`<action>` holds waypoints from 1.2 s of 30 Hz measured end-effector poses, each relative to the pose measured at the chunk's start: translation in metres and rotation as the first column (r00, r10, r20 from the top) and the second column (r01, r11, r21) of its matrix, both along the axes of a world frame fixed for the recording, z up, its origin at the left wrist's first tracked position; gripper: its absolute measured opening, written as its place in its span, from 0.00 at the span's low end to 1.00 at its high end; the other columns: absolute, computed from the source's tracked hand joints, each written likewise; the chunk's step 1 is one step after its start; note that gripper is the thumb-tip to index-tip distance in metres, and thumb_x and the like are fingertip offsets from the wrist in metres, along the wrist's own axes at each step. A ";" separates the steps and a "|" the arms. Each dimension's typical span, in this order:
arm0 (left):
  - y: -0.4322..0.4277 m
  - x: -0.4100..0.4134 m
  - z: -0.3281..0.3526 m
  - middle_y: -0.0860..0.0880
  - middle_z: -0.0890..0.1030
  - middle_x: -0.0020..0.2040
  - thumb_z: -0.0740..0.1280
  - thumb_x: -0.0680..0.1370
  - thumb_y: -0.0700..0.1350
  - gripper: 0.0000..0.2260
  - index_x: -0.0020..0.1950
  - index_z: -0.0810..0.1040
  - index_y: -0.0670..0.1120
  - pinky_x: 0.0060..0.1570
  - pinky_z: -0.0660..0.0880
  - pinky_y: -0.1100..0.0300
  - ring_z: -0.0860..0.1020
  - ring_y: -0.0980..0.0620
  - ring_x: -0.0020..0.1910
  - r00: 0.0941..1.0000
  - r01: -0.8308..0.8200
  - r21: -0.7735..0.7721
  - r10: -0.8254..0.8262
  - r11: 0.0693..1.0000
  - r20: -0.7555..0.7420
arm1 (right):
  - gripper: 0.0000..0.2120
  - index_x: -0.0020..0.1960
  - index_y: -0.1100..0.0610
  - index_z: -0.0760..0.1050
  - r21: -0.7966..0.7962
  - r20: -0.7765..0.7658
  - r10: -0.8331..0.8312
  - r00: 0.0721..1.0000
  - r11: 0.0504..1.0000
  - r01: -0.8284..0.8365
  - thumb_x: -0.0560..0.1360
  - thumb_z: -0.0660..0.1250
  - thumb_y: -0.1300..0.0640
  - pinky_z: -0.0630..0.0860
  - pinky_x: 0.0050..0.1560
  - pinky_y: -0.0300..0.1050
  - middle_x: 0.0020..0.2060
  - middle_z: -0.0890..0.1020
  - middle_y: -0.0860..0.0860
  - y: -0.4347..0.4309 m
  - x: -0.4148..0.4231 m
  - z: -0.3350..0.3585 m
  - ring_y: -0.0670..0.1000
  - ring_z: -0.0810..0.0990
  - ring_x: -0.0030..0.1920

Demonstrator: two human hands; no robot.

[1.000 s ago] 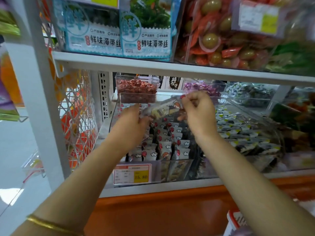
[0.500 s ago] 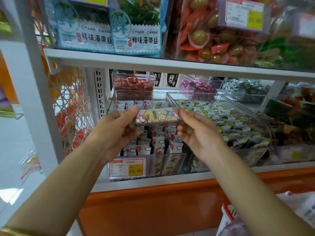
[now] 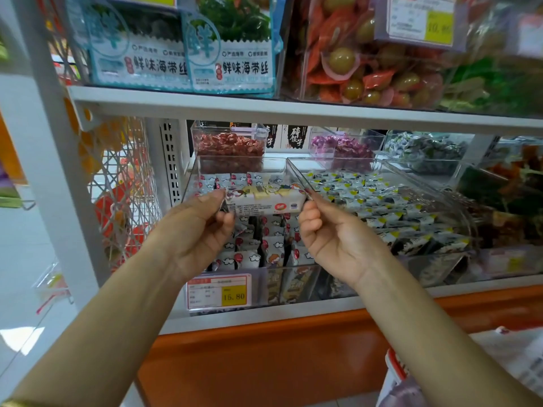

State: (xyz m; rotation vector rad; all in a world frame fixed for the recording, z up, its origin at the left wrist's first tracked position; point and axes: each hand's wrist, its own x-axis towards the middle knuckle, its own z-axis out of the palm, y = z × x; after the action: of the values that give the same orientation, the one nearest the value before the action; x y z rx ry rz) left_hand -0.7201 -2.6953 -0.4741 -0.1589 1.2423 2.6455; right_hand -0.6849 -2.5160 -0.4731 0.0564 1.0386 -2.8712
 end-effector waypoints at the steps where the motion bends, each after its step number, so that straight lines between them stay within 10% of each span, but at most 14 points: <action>1: 0.000 0.001 0.000 0.44 0.77 0.39 0.63 0.77 0.38 0.03 0.49 0.75 0.40 0.23 0.72 0.70 0.71 0.58 0.28 1.000 0.012 -0.011 -0.012 1.000 0.000 | 0.09 0.46 0.63 0.73 -0.050 0.008 -0.004 1.000 0.999 0.004 0.66 0.64 0.64 0.73 0.23 0.33 0.26 0.77 0.53 0.000 0.000 0.000 0.45 0.76 0.23; 15: 0.004 0.010 0.008 0.42 0.77 0.43 0.63 0.76 0.34 0.09 0.54 0.75 0.33 0.22 0.74 0.67 0.77 0.51 0.23 0.968 0.028 0.371 -0.118 0.928 0.221 | 0.05 0.43 0.67 0.75 -0.260 0.080 -0.112 0.990 0.957 0.129 0.74 0.63 0.66 0.73 0.21 0.33 0.24 0.77 0.54 -0.005 0.000 0.008 0.45 0.76 0.21; 19: 0.003 0.008 0.008 0.45 0.76 0.31 0.63 0.77 0.35 0.02 0.45 0.74 0.36 0.25 0.75 0.67 0.76 0.57 0.23 0.992 0.021 0.163 -0.041 0.986 0.118 | 0.06 0.45 0.64 0.77 0.139 -0.053 -0.183 0.982 0.972 0.189 0.77 0.61 0.66 0.73 0.23 0.34 0.25 0.77 0.52 0.000 -0.001 0.006 0.45 0.75 0.23; 23: 0.002 0.008 0.009 0.49 0.73 0.27 0.67 0.75 0.40 0.06 0.38 0.75 0.40 0.31 0.78 0.65 0.74 0.58 0.25 0.996 0.022 -0.092 -0.029 0.996 -0.086 | 0.06 0.49 0.59 0.77 0.526 -0.300 -0.233 0.925 0.769 0.364 0.78 0.61 0.63 0.75 0.28 0.37 0.34 0.79 0.52 0.005 -0.002 0.001 0.46 0.78 0.29; 28: -0.001 0.014 0.012 0.46 0.77 0.36 0.66 0.72 0.37 0.02 0.40 0.76 0.39 0.36 0.79 0.65 0.78 0.54 0.35 0.958 0.065 -0.263 -0.134 0.963 -0.252 | 0.11 0.49 0.53 0.77 0.677 -0.380 -0.183 0.907 0.612 0.407 0.77 0.62 0.68 0.78 0.33 0.39 0.47 0.78 0.55 0.009 -0.001 -0.002 0.49 0.82 0.37; 36: 0.004 0.018 0.013 0.51 0.81 0.39 0.69 0.72 0.37 0.10 0.51 0.78 0.48 0.40 0.78 0.66 0.80 0.54 0.40 0.796 -0.296 -0.556 -0.121 0.777 -0.593 | 0.05 0.50 0.60 0.76 0.579 -0.269 -0.213 0.939 0.744 0.334 0.75 0.65 0.65 0.81 0.39 0.45 0.49 0.76 0.59 0.009 -0.004 -0.005 0.50 0.81 0.39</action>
State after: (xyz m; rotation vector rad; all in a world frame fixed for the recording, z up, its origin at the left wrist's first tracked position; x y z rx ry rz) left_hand -0.7020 -2.6917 -0.4612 0.6022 2.3611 2.2878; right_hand -0.6891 -2.5073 -0.4781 -0.0207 2.1477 -2.6518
